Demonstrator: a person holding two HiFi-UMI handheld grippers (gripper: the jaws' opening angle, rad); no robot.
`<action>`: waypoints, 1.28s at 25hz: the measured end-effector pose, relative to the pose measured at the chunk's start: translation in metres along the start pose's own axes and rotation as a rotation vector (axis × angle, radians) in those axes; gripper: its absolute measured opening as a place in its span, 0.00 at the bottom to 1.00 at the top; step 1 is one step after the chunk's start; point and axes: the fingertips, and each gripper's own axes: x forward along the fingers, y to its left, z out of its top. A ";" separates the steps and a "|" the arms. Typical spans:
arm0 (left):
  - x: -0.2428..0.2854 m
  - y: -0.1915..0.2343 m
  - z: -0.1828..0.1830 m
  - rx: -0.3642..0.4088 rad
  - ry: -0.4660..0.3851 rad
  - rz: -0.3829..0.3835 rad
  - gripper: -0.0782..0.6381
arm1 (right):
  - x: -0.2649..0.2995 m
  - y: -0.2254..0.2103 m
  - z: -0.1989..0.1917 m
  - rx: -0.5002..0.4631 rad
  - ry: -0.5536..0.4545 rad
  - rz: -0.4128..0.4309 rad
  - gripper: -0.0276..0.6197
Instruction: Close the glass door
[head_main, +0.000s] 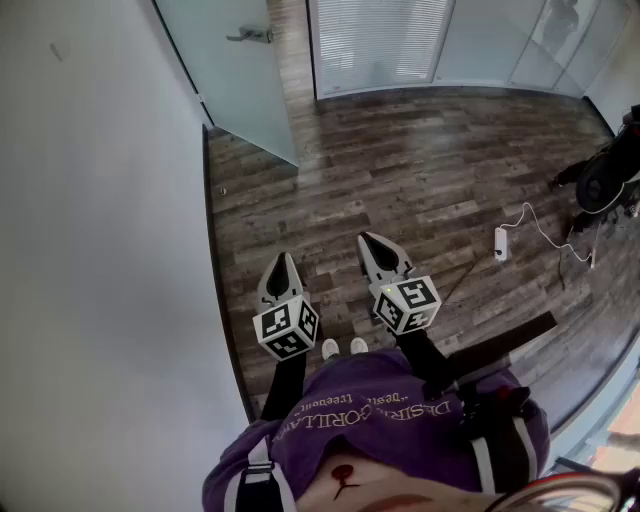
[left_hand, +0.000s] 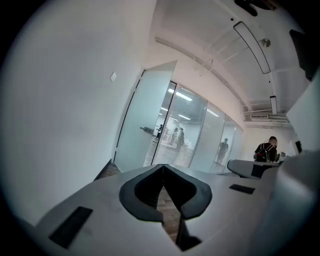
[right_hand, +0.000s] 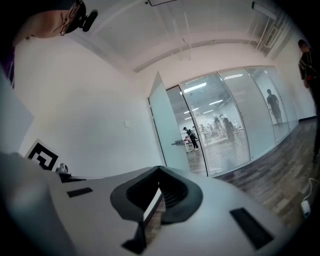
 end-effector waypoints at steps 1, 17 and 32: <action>-0.001 -0.002 -0.002 0.000 0.001 -0.003 0.11 | -0.003 -0.001 -0.001 0.004 0.001 -0.002 0.04; -0.011 0.016 -0.012 -0.007 0.010 0.000 0.11 | 0.002 0.014 -0.010 0.053 -0.029 0.012 0.04; 0.011 0.062 -0.027 -0.026 0.074 0.034 0.11 | 0.039 0.007 -0.038 0.070 0.024 -0.031 0.04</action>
